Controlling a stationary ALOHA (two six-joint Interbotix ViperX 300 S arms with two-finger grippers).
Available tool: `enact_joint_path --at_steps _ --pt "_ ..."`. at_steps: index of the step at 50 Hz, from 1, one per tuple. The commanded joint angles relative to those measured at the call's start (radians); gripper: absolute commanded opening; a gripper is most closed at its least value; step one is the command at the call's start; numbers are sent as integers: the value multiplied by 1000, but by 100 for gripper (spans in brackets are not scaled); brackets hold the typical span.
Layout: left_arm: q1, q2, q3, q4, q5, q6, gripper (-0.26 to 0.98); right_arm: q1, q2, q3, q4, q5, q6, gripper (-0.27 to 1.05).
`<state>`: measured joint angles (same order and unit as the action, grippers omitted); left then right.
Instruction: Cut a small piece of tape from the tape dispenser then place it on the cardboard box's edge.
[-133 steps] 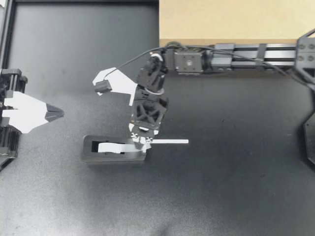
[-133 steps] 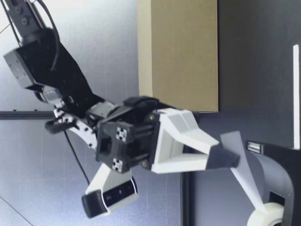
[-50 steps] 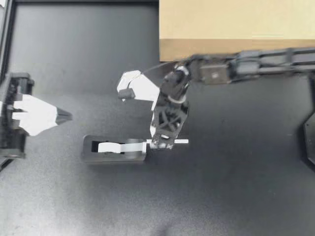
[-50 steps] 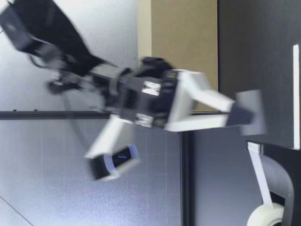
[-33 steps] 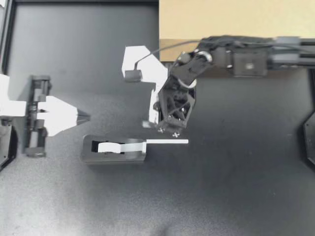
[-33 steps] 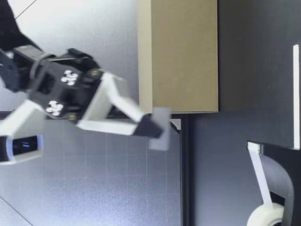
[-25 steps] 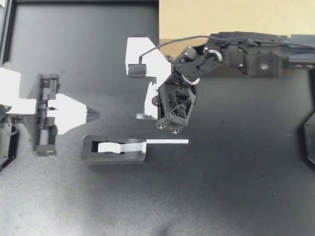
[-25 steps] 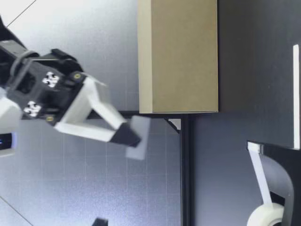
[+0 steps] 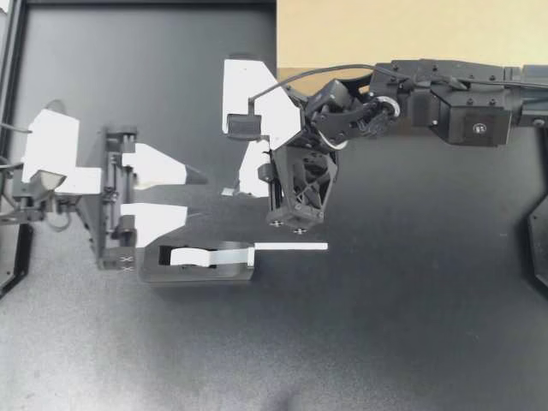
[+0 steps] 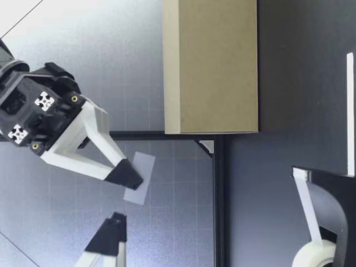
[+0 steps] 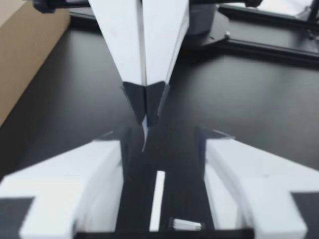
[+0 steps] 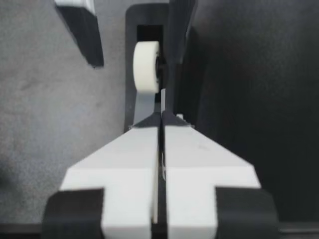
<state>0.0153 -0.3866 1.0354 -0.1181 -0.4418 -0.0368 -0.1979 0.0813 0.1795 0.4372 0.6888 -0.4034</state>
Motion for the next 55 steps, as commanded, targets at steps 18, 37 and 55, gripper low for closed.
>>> enact_joint_path --at_steps 18,37,55 --pt "3 46 -51 -2 -34 -2 39 20 -41 -48 -2 -15 -2 -11" --pt "3 44 -46 -2 -37 0 9 21 -40 -46 -2 -15 -2 -11" --pt "3 46 -43 -2 -37 3 -9 20 -37 -44 -2 -5 0 -10"
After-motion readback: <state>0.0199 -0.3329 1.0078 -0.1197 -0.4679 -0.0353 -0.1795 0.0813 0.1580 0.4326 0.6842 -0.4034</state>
